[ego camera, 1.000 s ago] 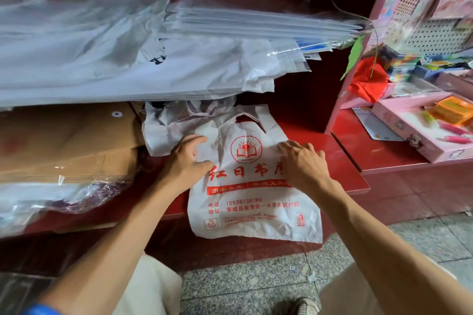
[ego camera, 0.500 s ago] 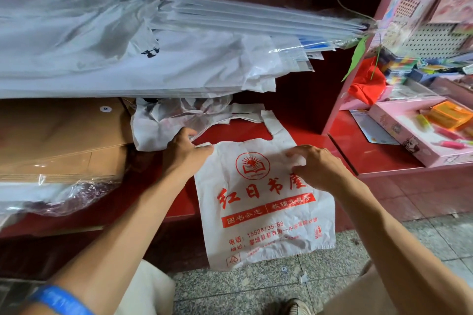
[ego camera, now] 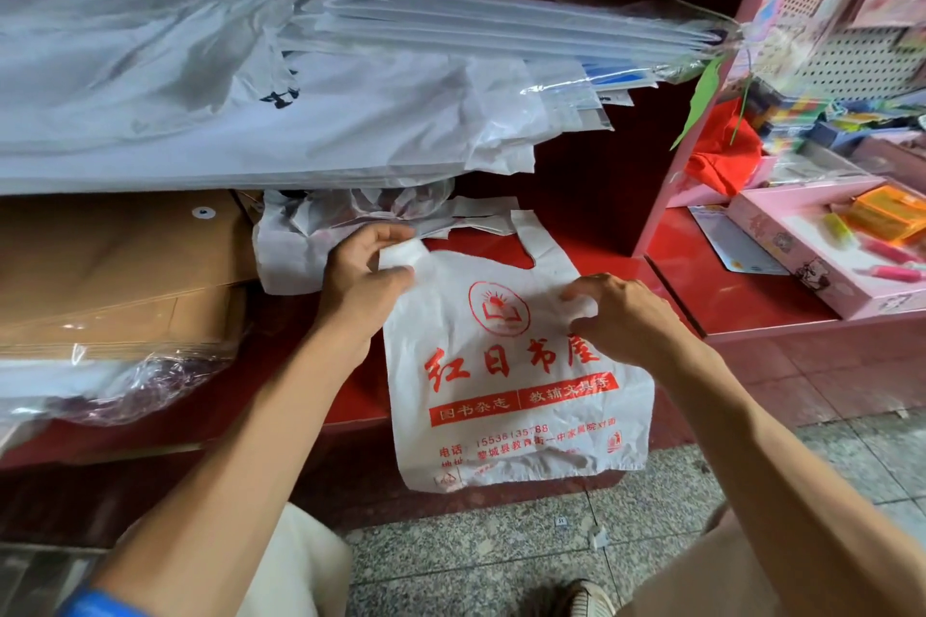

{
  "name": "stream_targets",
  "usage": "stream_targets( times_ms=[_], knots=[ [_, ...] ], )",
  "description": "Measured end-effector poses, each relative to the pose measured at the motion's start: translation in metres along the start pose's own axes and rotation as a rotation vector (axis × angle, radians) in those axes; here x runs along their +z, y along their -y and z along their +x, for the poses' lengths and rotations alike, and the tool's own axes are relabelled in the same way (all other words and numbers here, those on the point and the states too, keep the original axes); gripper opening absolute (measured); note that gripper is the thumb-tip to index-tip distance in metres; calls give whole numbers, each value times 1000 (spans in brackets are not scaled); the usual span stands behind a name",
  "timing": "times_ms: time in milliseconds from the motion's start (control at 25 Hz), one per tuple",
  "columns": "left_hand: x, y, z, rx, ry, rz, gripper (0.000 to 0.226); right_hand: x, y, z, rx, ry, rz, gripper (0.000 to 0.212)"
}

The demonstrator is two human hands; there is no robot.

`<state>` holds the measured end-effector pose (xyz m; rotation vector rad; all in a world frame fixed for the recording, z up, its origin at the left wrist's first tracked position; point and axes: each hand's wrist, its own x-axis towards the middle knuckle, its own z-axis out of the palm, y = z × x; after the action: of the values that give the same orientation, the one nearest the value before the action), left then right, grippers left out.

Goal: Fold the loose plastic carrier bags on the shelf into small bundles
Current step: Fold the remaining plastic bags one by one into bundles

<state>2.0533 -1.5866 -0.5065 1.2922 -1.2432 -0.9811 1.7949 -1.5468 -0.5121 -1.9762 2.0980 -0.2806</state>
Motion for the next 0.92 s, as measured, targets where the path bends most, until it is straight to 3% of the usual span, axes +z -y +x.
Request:
stream_targets(
  times_ms=[160, 320, 400, 480, 560, 640, 760, 840, 920],
  knots=[
    [1, -3, 13, 166, 22, -264, 54, 3, 4, -2, 9, -8, -23, 43],
    [-2, -4, 27, 303, 39, -268, 59, 2, 8, -5, 33, -23, -34, 41],
    [-3, -6, 36, 326, -14, -94, 44, 1, 12, -6, 47, -28, -41, 38],
    [-6, 0, 38, 291, -113, 300, 20, 1, 16, -6, 56, -26, -56, 37],
    [-11, 12, 34, 108, -115, 635, 50, 1, 18, -5, 52, -27, -66, 37],
    [-10, 18, 28, -55, -3, 763, 68, 0, 19, -4, 56, -20, -69, 36],
    [-5, 16, 27, -35, -12, 743, 43, 0, 21, -5, 55, -26, -66, 35],
    [-4, 16, 28, -10, -55, 573, 24, -1, 21, -5, 48, -30, -65, 34],
    [-4, 20, 30, 86, 4, 339, 37, -1, 20, -6, 38, -28, -57, 34]
  ],
)
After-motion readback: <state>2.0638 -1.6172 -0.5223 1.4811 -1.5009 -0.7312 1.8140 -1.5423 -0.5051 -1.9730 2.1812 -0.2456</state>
